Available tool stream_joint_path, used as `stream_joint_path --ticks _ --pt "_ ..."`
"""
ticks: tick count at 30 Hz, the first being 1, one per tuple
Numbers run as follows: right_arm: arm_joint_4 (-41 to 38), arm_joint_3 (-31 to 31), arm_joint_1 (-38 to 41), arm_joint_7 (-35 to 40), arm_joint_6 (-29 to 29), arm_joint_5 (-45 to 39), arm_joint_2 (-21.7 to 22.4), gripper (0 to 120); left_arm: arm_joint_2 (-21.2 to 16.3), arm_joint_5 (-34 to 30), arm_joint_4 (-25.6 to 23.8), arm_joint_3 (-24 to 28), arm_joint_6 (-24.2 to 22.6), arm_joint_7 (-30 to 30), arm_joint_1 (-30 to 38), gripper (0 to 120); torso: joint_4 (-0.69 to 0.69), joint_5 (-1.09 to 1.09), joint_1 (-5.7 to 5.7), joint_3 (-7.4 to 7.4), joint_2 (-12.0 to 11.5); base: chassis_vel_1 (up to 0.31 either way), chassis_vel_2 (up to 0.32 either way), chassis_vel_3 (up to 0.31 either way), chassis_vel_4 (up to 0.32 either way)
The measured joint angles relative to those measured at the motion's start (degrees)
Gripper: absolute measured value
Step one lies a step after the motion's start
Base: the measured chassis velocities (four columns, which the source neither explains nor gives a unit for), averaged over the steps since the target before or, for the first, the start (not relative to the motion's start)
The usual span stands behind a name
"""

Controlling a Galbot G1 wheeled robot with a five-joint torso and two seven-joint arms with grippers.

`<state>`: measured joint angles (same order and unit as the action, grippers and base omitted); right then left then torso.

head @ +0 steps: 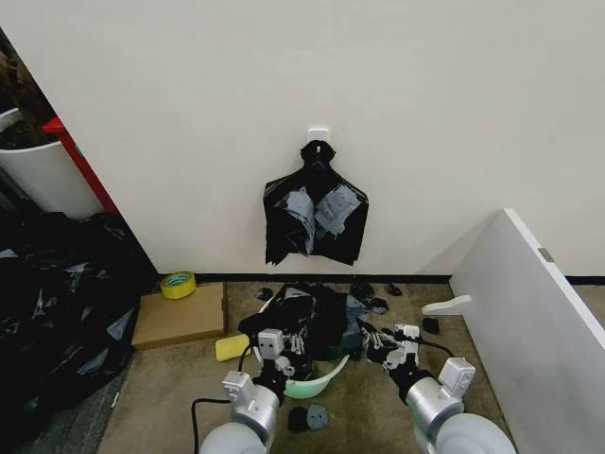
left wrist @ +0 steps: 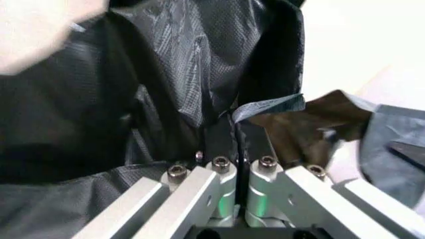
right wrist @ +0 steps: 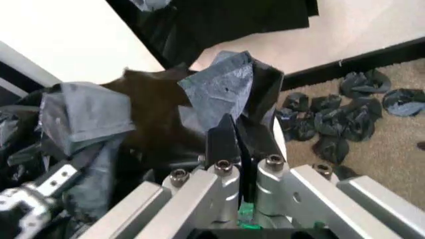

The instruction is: Place the garbage bag over the trash bin.

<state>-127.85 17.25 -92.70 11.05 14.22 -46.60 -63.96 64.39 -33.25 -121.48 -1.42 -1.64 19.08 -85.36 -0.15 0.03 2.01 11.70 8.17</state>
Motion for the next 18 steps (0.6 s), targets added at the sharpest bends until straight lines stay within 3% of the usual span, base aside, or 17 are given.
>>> stream_joint_path --ticks 10,18 --pt "-0.02 -3.34 -1.30 5.34 5.24 2.32 -1.94 0 -2.73 -3.99 -9.09 -4.29 -9.92 8.06 -7.03 0 0.00 -0.01 0.00 0.00 0.00 0.000 0.000 0.000 0.000" --pt "1.38 -3.97 -1.48 11.30 10.02 3.37 -2.88 0 -3.43 -7.31 -10.15 -6.15 -13.48 13.39 -9.17 0 0.00 0.00 0.00 0.00 0.00 0.000 0.000 0.000 0.000"
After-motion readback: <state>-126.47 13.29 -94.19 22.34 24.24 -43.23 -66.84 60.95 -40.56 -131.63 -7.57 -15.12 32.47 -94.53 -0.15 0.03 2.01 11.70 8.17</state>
